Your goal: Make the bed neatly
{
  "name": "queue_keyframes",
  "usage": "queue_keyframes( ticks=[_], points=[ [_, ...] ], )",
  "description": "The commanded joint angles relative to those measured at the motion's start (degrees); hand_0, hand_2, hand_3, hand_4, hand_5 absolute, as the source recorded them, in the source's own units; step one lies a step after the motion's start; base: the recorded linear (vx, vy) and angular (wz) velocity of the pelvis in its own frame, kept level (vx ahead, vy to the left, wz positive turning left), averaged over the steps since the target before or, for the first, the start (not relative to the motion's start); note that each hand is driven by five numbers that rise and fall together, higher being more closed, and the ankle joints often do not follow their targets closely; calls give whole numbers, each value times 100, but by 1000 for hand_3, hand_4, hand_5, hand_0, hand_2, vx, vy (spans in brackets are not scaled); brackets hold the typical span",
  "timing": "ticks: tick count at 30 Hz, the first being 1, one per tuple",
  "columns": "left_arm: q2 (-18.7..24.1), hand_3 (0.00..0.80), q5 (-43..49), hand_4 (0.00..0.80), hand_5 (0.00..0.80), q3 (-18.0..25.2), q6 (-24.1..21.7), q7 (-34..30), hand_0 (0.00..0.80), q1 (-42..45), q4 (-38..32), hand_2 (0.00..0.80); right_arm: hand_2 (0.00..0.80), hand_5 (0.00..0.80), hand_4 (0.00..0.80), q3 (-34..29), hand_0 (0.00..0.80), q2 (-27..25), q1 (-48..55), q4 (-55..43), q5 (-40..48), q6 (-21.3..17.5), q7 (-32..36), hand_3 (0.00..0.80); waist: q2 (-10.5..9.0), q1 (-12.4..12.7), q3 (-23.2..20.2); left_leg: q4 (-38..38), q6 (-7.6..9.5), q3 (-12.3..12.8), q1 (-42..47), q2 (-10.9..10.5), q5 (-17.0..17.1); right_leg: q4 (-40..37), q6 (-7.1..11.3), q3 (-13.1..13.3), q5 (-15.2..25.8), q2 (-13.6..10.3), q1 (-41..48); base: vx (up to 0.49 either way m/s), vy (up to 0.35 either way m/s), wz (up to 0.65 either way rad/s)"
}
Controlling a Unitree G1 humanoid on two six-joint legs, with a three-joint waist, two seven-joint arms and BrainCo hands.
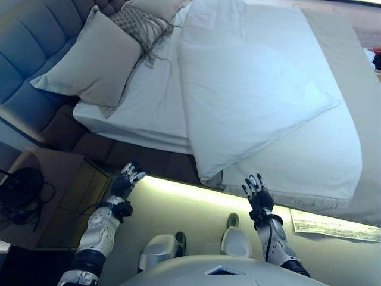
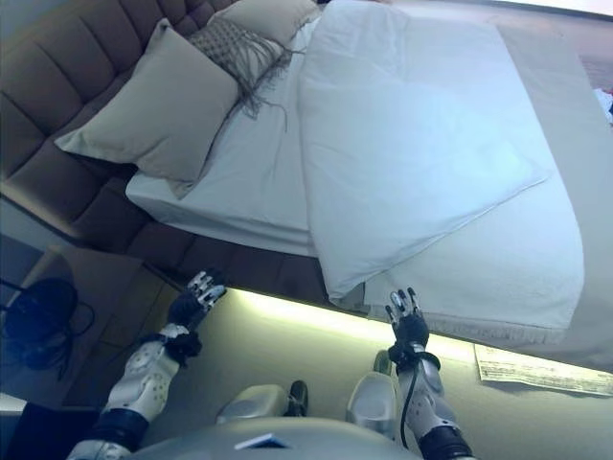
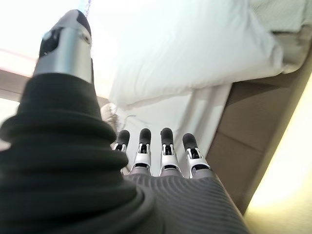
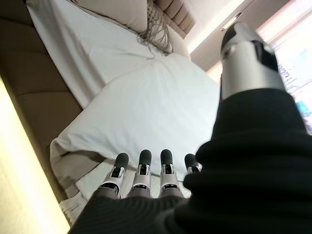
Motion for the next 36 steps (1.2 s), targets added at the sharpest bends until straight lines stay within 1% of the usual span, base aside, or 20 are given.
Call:
queue_keyframes(
  ticks=[1,2,3,4,6,7,9,10,12,15,16,18,20,22,25,26,28,31,34,36],
  points=[
    [156,0,53,0,0,215,-199,-178,0,77,-579,0,0,0,0,-236,0,-119,81,-231,-151,-53,291,0,-201,-30,-168,-34,31,-310,1056,168,-1003,-851,63,-3,1347,137,45,408,-351,39],
    [147,0,8,0,0,253,-186,-205,0,158,-621,0,0,0,0,-229,0,-153,106,-272,-149,-9,260,0,-217,-17,-191,34,-29,-296,1083,255,-1003,-761,60,-26,1300,176,63,415,-361,34],
    [170,0,-52,0,0,310,-131,-250,0,296,-692,0,0,0,0,-203,0,-208,165,-395,-133,44,160,0,-195,-8,-221,61,-136,-249,1157,453,-886,-595,20,-52,1192,251,63,376,-335,37],
    [163,0,-69,0,0,324,-140,-295,0,357,-691,0,0,0,0,-185,0,-247,191,-483,-103,66,122,0,-173,-11,-233,77,-200,-251,1184,569,-751,-522,-9,-54,1116,310,76,344,-324,21],
    [207,0,-68,0,0,348,-166,-419,0,455,-756,0,0,0,0,-158,0,-401,184,-662,9,113,183,0,-133,-12,-267,195,-360,-290,1147,866,-211,-454,-124,-82,857,536,201,316,-337,3],
    [206,0,-80,0,0,300,-205,-379,0,523,-842,0,0,0,0,-122,0,-491,172,-695,38,137,174,0,-110,-5,-286,240,-403,-318,1114,951,-2,-466,-195,-107,728,675,279,317,-341,-3],
    [184,0,-125,0,0,231,-277,-318,0,572,-874,0,0,0,0,-118,0,-555,140,-653,64,171,175,0,-60,-16,-308,269,-454,-397,1069,1034,274,-476,-308,-107,587,846,357,252,-276,-9],
    [184,0,-125,0,0,200,-292,-266,0,604,-910,0,0,0,0,-130,0,-617,149,-637,108,199,203,0,-40,-23,-321,361,-493,-445,1016,1093,470,-455,-425,-134,449,961,427,234,-281,-14],
    [168,0,-98,0,0,138,-339,-239,0,575,-855,0,0,0,0,-121,0,-622,169,-568,110,172,215,0,-34,-54,-337,533,-533,-422,963,1153,627,-421,-549,-188,310,1059,499,198,-252,-14],
    [103,0,-124,0,0,34,-326,-212,0,462,-804,0,0,0,0,-175,0,-672,135,-401,87,144,258,0,-5,-145,-349,1248,-553,-208,734,1170,926,-286,-781,-295,-2,1197,615,179,-266,-4],
    [91,0,-112,0,0,-21,-308,-217,0,423,-809,0,0,0,0,-205,0,-683,129,-357,94,105,257,0,-14,-175,-315,1610,-546,-66,529,1219,1052,-249,-883,-309,-85,1244,659,122,-226,8],
    [93,0,-39,0,0,-116,-269,-249,0,357,-835,0,0,0,0,-258,0,-706,116,-324,212,68,302,0,-33,-178,-242,1917,-488,17,139,1254,1088,-216,-963,-317,-135,1298,710,124,-215,21],
    [105,0,11,0,0,-232,-259,-246,0,289,-843,0,0,0,0,-288,0,-667,117,-307,257,27,317,0,-8,-166,-171,1656,-460,20,-73,1226,1095,-200,-965,-311,-181,1372,776,145,-102,40],
    [118,0,-30,0,0,-276,-168,-254,0,196,-826,0,0,0,0,-295,0,-632,213,-465,266,58,189,0,87,-150,-91,806,-560,-34,-163,1183,1294,-231,-917,-315,-295,1459,945,159,16,22],
    [92,0,-22,0,0,-322,-133,-351,0,64,-763,0,0,0,0,-251,0,-633,320,-631,297,22,123,0,170,-136,-34,52,-686,-56,-334,1157,1465,-297,-878,-309,-416,1481,1129,123,33,17],
    [79,0,2,0,0,-345,-141,-372,0,38,-737,0,0,0,0,-241,0,-631,335,-647,300,14,106,0,179,-131,-20,-43,-707,-76,-357,1143,1501,-310,-868,-301,-433,1479,1169,156,36,5],
    [44,0,87,0,0,-421,-133,-395,0,-11,-771,0,0,0,0,-244,0,-668,408,-702,345,3,118,0,244,-61,9,-539,-767,-265,-521,1080,1654,-364,-836,-212,-507,1506,1333,209,46,14],
    [61,0,87,0,0,-442,-77,-405,0,9,-791,0,0,0,0,-250,0,-678,452,-637,348,-39,216,0,352,52,30,-1204,-828,-445,-609,1058,1887,-366,-828,-117,-644,1575,1549,266,51,-12],
    [82,0,97,0,0,-416,-33,-447,0,81,-723,0,0,0,0,-243,0,-639,458,-558,288,-6,270,0,464,143,32,-1535,-856,-553,-752,1035,2051,-286,-874,-5,-850,1644,1729,355,79,-43],
    [85,0,125,0,0,-393,30,-477,0,147,-728,0,0,0,0,-241,0,-608,465,-505,267,17,272,0,499,192,30,-1576,-851,-586,-848,1010,2044,-220,-886,41,-974,1644,1825,379,110,-5]
  ],
)
